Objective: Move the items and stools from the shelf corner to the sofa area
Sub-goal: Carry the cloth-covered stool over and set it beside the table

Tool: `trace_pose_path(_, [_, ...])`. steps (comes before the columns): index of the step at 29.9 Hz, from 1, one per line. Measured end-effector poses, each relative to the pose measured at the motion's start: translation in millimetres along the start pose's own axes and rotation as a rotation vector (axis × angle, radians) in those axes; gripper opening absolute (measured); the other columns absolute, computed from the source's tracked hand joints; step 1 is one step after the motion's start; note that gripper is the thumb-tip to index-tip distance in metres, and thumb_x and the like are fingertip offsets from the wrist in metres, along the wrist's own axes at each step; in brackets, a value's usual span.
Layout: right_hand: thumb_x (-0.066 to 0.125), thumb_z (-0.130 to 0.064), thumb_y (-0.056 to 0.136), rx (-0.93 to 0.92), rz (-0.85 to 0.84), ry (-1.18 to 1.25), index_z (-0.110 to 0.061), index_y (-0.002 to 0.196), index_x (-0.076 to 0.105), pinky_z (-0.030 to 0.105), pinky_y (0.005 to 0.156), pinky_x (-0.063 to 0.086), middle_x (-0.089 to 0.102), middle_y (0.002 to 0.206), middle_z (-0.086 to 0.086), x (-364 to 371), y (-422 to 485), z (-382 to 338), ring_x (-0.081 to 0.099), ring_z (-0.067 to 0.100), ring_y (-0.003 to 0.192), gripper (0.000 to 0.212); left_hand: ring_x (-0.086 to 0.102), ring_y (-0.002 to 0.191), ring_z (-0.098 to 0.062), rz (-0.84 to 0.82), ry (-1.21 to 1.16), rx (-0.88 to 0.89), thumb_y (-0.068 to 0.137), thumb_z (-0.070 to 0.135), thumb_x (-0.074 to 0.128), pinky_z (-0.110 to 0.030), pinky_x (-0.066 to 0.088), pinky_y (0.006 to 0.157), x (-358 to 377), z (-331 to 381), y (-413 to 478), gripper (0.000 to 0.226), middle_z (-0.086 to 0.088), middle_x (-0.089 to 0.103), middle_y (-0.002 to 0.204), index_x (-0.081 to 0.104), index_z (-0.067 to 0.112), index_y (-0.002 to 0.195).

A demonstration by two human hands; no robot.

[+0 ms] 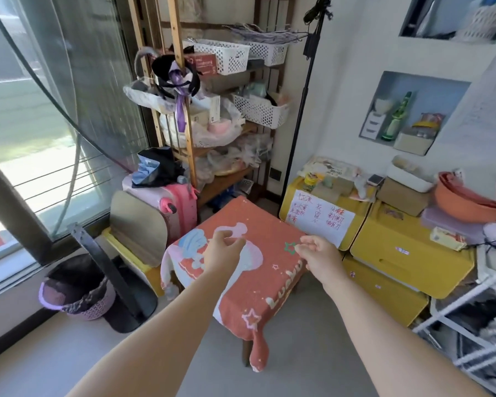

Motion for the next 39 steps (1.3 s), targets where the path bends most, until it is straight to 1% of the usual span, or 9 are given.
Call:
trace_pose_path(5, [0.061,-0.017,0.088,0.020,-0.019,-0.022,-0.011,0.116,0.060,0.036,0.091,0.050,0.063,0.108,0.002,-24.1,79.5,11.6,0.060,0.019,0.105,0.029,0.058,0.085,-0.019,0.045,0.019,-0.036,0.090,0.032,0.057,-0.029,0.042,0.071,47.2,14.0,46.3,0.044,0.004,0.056,0.105,0.049,0.015,0.130])
trace_pose_path(8, [0.059,-0.018,0.089,0.001,-0.079,-0.049,-0.010,0.119,0.059,0.040,0.095,0.049,0.063,0.113,0.005,-40.1,127.9,13.0,0.059,0.021,0.106,0.031,0.056,0.071,-0.014,0.135,0.000,-0.052,0.090,0.031,0.055,-0.026,0.043,0.060,76.6,24.5,69.9,0.040,0.001,0.060,0.107,0.051,0.014,0.127])
trace_pose_path(10, [0.059,-0.016,0.089,-0.015,-0.103,-0.041,-0.007,0.121,0.057,0.040,0.095,0.048,0.061,0.114,0.007,-51.9,154.8,10.0,0.059,0.023,0.107,0.033,0.055,0.072,-0.014,0.173,-0.015,-0.068,0.090,0.031,0.055,-0.027,0.044,0.064,94.2,30.3,79.9,0.039,0.000,0.061,0.109,0.052,0.013,0.125])
trace_pose_path(14, [0.059,-0.017,0.090,-0.006,-0.209,-0.083,-0.007,0.123,0.056,0.041,0.099,0.047,0.061,0.116,0.007,-78.1,206.1,13.7,0.057,0.023,0.111,0.035,0.056,0.091,-0.019,0.242,-0.050,-0.149,0.090,0.031,0.055,-0.035,0.048,0.086,138.3,43.6,92.8,0.042,0.003,0.058,0.101,0.051,0.013,0.128])
trace_pose_path(19, [0.058,-0.016,0.090,0.010,-0.310,-0.134,-0.007,0.124,0.055,0.037,0.093,0.046,0.059,0.112,0.007,-81.4,252.6,20.5,0.056,0.022,0.105,0.035,0.056,0.095,-0.020,0.291,-0.060,-0.210,0.090,0.032,0.056,-0.036,0.046,0.091,164.7,45.0,110.3,0.044,0.000,0.061,0.107,0.049,0.014,0.130])
trace_pose_path(23, [0.057,-0.016,0.090,0.019,-0.418,-0.193,-0.007,0.125,0.054,0.035,0.090,0.046,0.058,0.108,0.004,-69.2,282.7,31.7,0.055,0.019,0.101,0.037,0.053,0.076,-0.010,0.396,-0.089,-0.282,0.092,0.029,0.057,-0.025,0.041,0.063,167.0,30.7,126.7,0.042,0.000,0.058,0.112,0.048,0.012,0.129])
trace_pose_path(25, [0.057,-0.016,0.090,0.028,-0.438,-0.220,-0.007,0.126,0.054,0.037,0.094,0.046,0.059,0.114,0.007,-59.8,301.9,37.6,0.055,0.020,0.104,0.038,0.050,0.071,-0.007,0.429,-0.087,-0.315,0.092,0.029,0.056,-0.022,0.039,0.058,168.6,19.9,141.1,0.042,-0.002,0.057,0.114,0.048,0.011,0.129])
trace_pose_path(32, [0.058,-0.019,0.090,0.099,-0.529,-0.376,-0.009,0.128,0.052,0.039,0.098,0.047,0.057,0.127,0.009,-9.1,370.8,59.3,0.054,0.024,0.115,0.039,0.058,0.103,-0.023,0.488,-0.112,-0.451,0.091,0.030,0.058,-0.035,0.048,0.087,165.6,-31.3,202.4,0.044,-0.008,0.061,0.124,0.051,0.010,0.129])
trace_pose_path(39, [0.062,-0.018,0.088,0.092,-0.612,-0.568,-0.008,0.126,0.055,0.032,0.095,0.041,0.058,0.129,0.010,67.2,443.7,59.5,0.055,0.027,0.117,0.040,0.061,0.103,-0.027,0.571,-0.120,-0.602,0.089,0.028,0.060,-0.039,0.051,0.088,131.9,-74.3,265.0,0.041,-0.008,0.063,0.122,0.053,0.011,0.126])
Point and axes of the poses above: each hand's wrist, its own y-axis towards the middle knuckle, its own x-axis out of the palm, z = x × y, the point moved 3 cm from there along y, towards the middle knuckle
